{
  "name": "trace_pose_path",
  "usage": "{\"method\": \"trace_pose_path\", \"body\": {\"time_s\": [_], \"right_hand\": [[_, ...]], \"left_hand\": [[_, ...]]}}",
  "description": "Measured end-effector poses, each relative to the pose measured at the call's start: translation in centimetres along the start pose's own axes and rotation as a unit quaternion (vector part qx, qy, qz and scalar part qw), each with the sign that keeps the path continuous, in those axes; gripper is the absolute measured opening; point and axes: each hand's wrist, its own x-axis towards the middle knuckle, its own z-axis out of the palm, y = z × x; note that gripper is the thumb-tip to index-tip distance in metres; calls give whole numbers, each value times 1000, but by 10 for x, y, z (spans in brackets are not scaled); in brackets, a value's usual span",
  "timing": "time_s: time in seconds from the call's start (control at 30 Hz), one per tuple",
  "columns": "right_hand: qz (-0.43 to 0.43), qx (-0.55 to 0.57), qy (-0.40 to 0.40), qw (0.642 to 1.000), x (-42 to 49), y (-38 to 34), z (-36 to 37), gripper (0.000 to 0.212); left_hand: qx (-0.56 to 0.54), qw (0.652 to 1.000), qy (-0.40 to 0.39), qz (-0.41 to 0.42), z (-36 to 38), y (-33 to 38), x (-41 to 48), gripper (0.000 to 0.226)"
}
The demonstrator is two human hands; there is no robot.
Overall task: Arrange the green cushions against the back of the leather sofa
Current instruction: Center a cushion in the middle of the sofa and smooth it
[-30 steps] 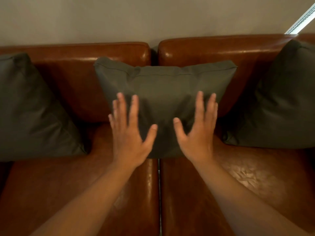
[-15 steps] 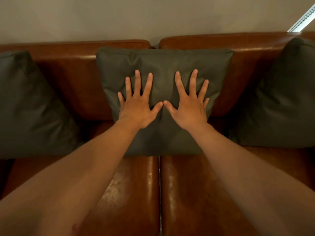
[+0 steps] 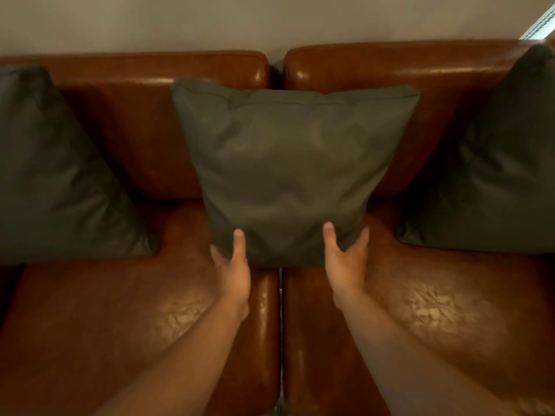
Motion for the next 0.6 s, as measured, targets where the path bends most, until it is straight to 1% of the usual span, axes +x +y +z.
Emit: {"method": "trace_pose_path", "body": {"time_s": [0.03, 0.07, 0.1, 0.17, 0.27, 0.37, 0.43, 0.47, 0.5, 0.53, 0.6], "right_hand": [[93, 88, -20, 992, -2, 2, 5, 108], [156, 170, -44, 972, -2, 1, 11, 106], [185, 232, -66, 953, -1, -3, 15, 102], [181, 300, -92, 932, 6, -11, 24, 99], [176, 314, -101, 927, 17, -19, 33, 97], [178, 316, -122, 924, 28, -14, 34, 99], [182, 298, -159, 924, 30, -8, 30, 105], [189, 283, -170, 925, 32, -3, 27, 102], [195, 271, -164, 928, 35, 0, 21, 94], [203, 257, -134, 935, 38, 1, 15, 87], [198, 211, -42, 956, 51, 0, 1, 87]], "left_hand": [[-75, 993, -30, -87, 5, 2, 4, 112], [-144, 978, -64, -137, 10, 7, 12, 122], [-199, 963, -88, -156, 15, 12, 21, 135], [-247, 954, -93, -144, 25, 24, 36, 148], [-253, 955, -88, -128, 35, 36, 43, 152], [-245, 956, -101, -125, 36, 32, 51, 149], [-228, 956, -126, -136, 34, 29, 51, 143], [-208, 957, -139, -144, 33, 30, 47, 136], [-188, 960, -136, -155, 29, 27, 48, 126], [-162, 966, -123, -159, 23, 26, 50, 116], [-125, 974, -103, -160, 7, 30, 64, 108]]}}
